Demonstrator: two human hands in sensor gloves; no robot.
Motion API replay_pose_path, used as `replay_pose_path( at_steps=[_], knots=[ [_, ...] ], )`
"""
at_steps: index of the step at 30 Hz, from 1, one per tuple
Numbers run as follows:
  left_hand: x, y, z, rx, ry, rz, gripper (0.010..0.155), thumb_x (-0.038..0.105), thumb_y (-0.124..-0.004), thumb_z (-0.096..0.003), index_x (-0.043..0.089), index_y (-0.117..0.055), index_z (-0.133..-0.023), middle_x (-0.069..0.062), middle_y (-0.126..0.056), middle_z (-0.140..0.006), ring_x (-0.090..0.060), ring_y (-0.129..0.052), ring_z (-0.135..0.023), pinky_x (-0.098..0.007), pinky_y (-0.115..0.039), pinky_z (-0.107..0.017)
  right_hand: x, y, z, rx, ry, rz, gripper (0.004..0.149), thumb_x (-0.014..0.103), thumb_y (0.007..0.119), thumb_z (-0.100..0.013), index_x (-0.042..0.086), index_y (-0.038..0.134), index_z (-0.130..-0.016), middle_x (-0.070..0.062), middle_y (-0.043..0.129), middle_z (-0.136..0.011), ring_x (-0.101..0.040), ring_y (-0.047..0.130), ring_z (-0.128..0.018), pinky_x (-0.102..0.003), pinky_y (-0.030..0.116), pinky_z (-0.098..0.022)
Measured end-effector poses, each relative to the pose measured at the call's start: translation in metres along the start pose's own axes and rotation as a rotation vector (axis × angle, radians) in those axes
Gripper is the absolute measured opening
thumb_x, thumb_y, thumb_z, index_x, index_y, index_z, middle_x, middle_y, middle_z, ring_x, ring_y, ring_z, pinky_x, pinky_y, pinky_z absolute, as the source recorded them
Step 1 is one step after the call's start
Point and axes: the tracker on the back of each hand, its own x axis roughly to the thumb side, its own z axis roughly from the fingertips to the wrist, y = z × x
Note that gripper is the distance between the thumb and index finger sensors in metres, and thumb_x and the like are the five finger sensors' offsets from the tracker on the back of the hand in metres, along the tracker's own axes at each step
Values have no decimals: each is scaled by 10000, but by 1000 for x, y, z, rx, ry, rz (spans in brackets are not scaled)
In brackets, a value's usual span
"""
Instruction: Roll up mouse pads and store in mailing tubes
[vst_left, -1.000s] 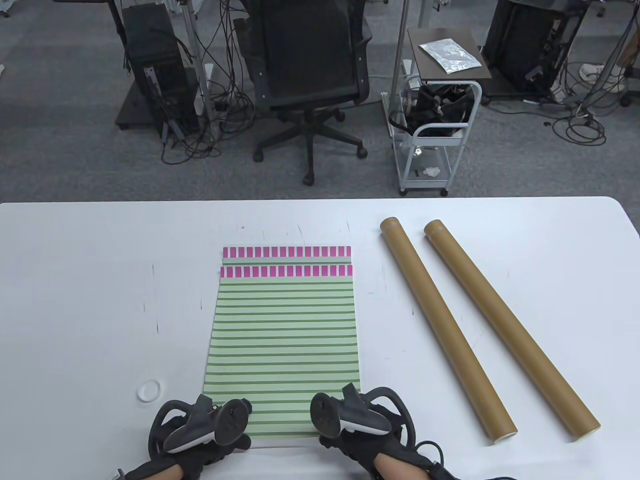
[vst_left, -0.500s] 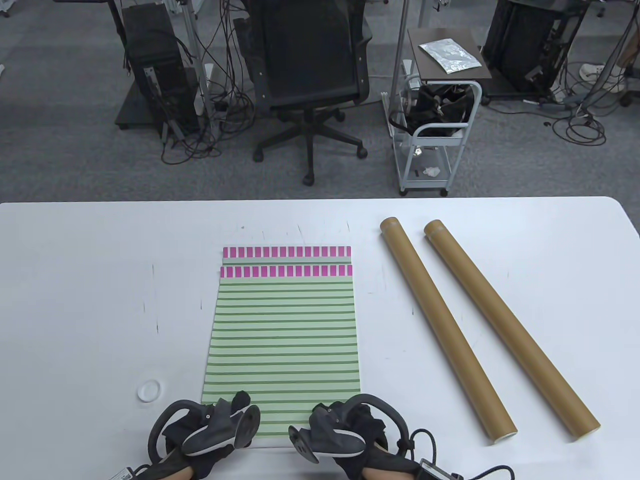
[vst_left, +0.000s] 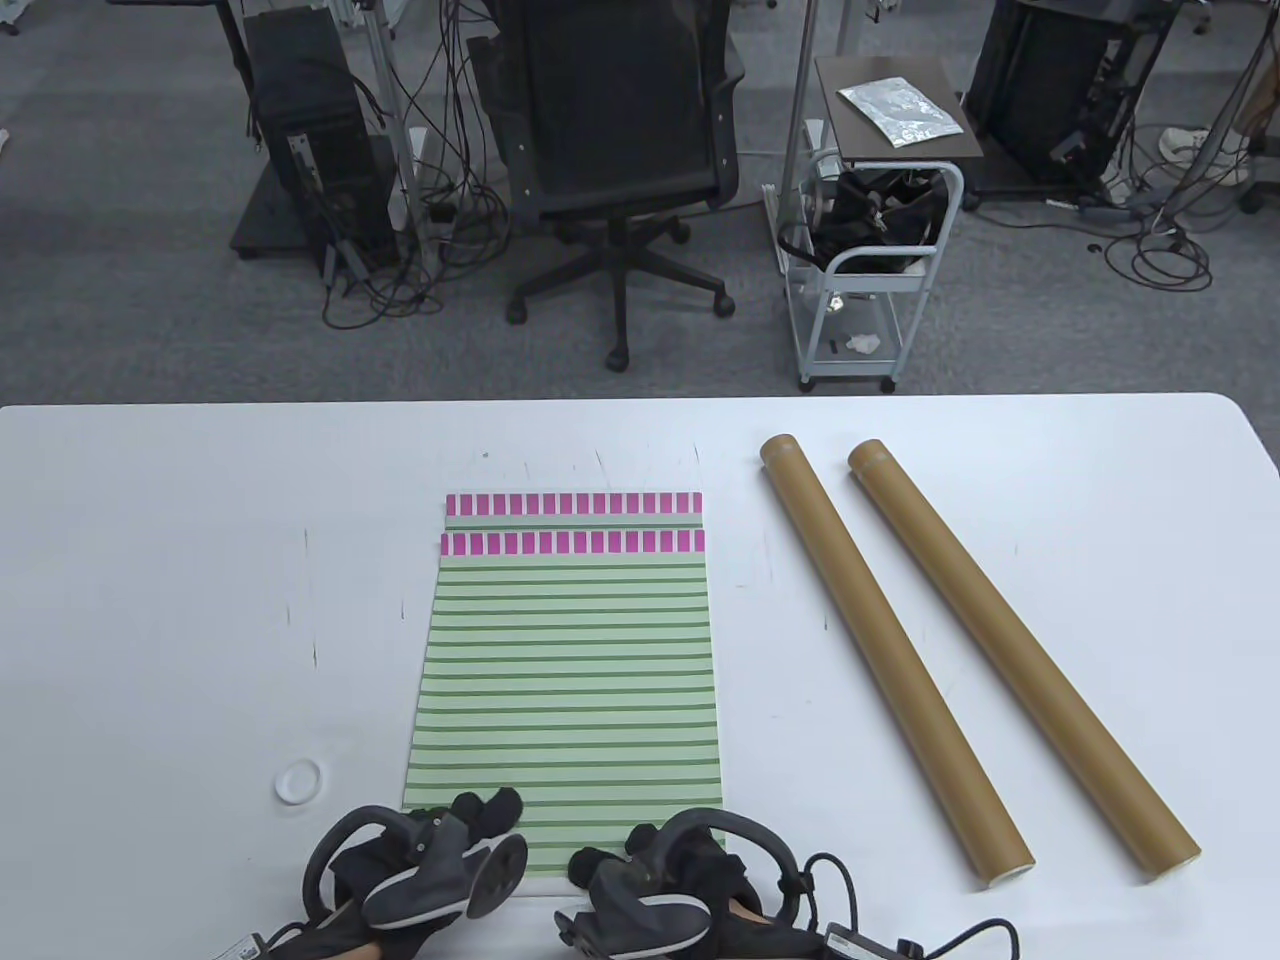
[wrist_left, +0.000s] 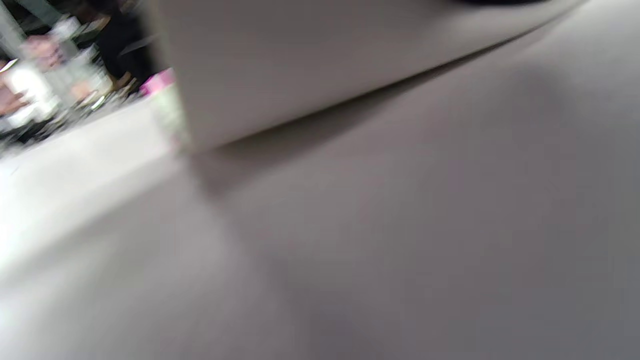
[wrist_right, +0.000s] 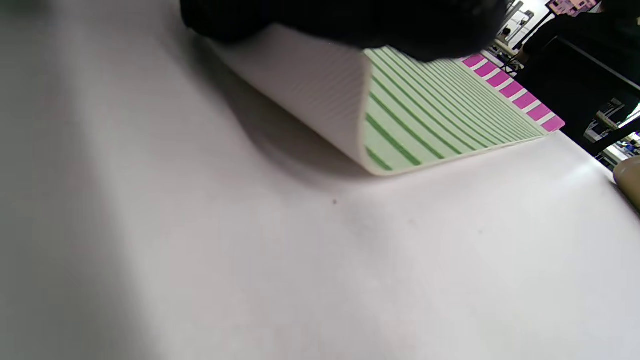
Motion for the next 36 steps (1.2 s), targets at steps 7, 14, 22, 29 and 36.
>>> replay_pose_path(
  at_steps=[7, 14, 22, 29, 36],
  knots=[
    [15, 9, 9, 96, -128, -10, 428, 363, -777, -425, 472, -686, -828, 208, -687, -889, -7, -831, -696, -138, -802, -449, 0, 8, 0, 10, 0, -95, 631, 236, 629, -475, 403, 269, -965, -29, 769, -711, -108, 837, -342, -313, 813, -325],
    [13, 12, 8, 30, -141, 116, 579, 546, -827, -293, 364, -767, -840, 89, -841, -834, -105, -955, -649, -198, -907, -457, -14, 9, -2, -124, 16, -282, 614, 242, 742, -450, 395, 508, -996, -30, 826, -688, -122, 875, -332, -324, 829, -326],
    [17, 15, 4, 115, -74, 5, 442, 514, -816, -310, 447, -800, -746, 176, -930, -677, -12, -1022, -511, -128, -918, -360, -15, 12, -2, -79, -21, -258, 568, 235, 680, -465, 328, 395, -948, -17, 732, -755, -104, 840, -370, -314, 811, -360],
    [18, 16, 5, 131, -57, -1, 432, 536, -819, -336, 417, -823, -751, 144, -955, -655, -34, -1036, -494, -131, -922, -330, -9, 9, -2, -71, -66, -220, 604, 227, 668, -484, 368, 361, -985, -31, 681, -822, -99, 844, -391, -311, 810, -383],
    [17, 16, 4, 110, -57, 9, 426, 522, -794, -364, 396, -817, -770, 129, -953, -657, -35, -1032, -499, -137, -918, -335, -14, 7, -6, -160, -14, -322, 576, 438, 747, -377, 342, 582, -920, -22, 816, -729, -144, 891, -372, -355, 827, -374]
  ],
)
